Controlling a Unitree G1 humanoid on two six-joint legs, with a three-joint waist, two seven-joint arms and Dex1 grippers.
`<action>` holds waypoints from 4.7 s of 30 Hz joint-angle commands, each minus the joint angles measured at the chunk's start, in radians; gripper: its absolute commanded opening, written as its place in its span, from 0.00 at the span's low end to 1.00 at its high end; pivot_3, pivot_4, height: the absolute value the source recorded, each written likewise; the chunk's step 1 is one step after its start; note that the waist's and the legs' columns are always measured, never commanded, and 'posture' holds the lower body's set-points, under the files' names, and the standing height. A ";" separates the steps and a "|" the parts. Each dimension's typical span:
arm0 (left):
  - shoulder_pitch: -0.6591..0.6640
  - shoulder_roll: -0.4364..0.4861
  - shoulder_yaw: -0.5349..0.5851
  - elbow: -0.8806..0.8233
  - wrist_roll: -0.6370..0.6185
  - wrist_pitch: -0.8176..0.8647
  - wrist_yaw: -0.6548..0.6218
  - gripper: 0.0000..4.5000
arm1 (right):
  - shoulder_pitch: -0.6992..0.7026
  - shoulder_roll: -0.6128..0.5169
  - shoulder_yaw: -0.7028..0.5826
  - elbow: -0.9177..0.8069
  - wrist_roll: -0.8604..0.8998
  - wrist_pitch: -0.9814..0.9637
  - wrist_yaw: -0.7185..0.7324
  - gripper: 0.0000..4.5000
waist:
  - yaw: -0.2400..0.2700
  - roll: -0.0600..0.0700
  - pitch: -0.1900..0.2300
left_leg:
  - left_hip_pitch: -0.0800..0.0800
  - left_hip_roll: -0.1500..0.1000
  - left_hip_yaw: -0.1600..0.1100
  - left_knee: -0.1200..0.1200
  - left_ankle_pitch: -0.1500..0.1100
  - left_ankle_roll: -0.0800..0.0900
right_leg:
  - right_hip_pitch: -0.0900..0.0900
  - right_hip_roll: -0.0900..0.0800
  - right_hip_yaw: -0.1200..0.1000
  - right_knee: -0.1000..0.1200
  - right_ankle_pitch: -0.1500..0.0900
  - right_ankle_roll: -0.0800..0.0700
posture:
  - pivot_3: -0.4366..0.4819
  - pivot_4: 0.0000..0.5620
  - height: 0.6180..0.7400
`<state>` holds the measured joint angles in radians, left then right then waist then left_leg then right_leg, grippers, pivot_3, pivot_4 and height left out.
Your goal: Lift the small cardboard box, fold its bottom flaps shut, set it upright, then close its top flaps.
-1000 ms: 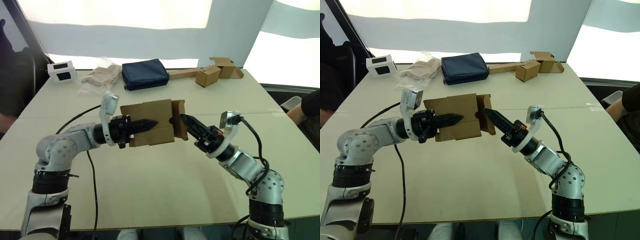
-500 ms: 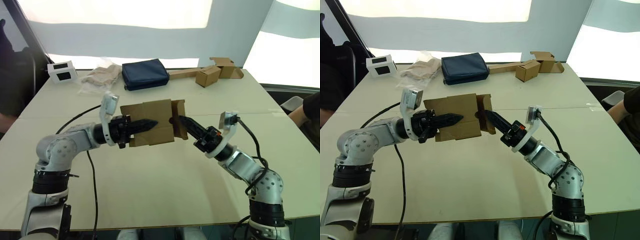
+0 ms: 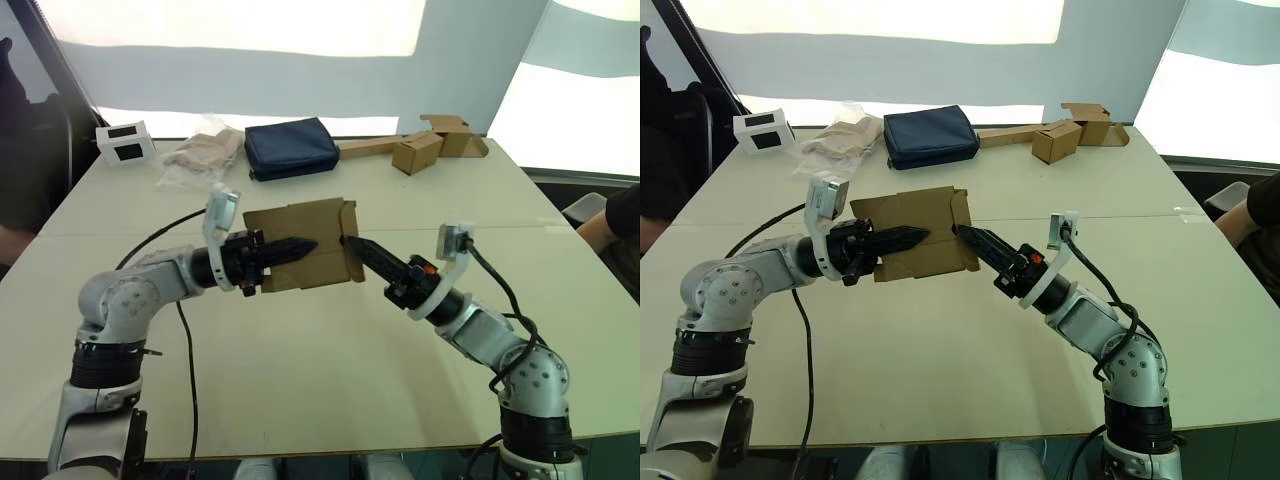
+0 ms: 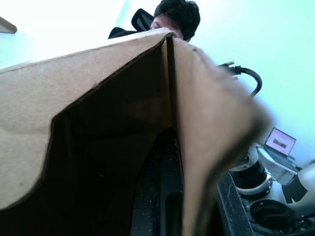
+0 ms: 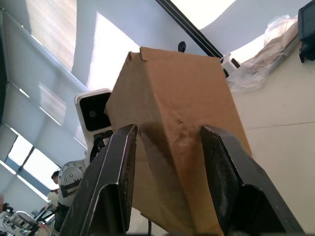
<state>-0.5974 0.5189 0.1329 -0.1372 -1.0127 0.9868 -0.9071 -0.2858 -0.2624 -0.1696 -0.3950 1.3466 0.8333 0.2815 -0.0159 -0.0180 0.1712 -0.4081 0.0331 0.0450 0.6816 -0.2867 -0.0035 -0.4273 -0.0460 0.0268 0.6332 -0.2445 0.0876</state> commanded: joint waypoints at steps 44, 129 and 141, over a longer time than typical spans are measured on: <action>-0.016 -0.001 0.030 -0.028 -0.037 0.000 0.029 0.00 | 0.000 -0.075 -0.029 -0.001 0.004 -0.047 0.027 0.53 | 0.001 0.000 0.000 | 0.000 0.000 0.000 0.000 0.000 0.000 | 0.000 0.000 0.000 0.000 0.000 0.000 | 0.48 0.27 1.00; -0.020 -0.012 0.001 -0.030 -0.026 0.009 0.041 0.00 | -0.022 -0.177 -0.016 -0.083 -0.077 -0.028 -0.091 0.11 | 0.002 0.000 0.000 | -0.001 0.000 0.000 0.000 0.000 0.000 | 0.000 0.000 0.000 -0.001 0.000 0.000 | 0.48 0.27 1.00; -0.294 0.234 -0.443 0.043 0.491 -0.163 -0.137 0.00 | 0.085 -0.349 -0.141 -0.107 -0.142 -0.036 -0.025 0.11 | 0.001 -0.001 0.001 | -0.001 -0.001 0.001 -0.001 0.000 0.000 | 0.000 0.001 0.001 -0.002 0.000 -0.001 | 0.48 0.27 1.00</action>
<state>-0.8426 0.7229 -0.2593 -0.1064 -0.6062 0.8818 -0.9674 -0.1976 -0.6033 -0.3002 -0.4588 1.2163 0.8185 0.2409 -0.0146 -0.0187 0.1718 -0.4089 0.0319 0.0464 0.6810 -0.2868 -0.0034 -0.4278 -0.0452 0.0277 0.6311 -0.2450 0.0869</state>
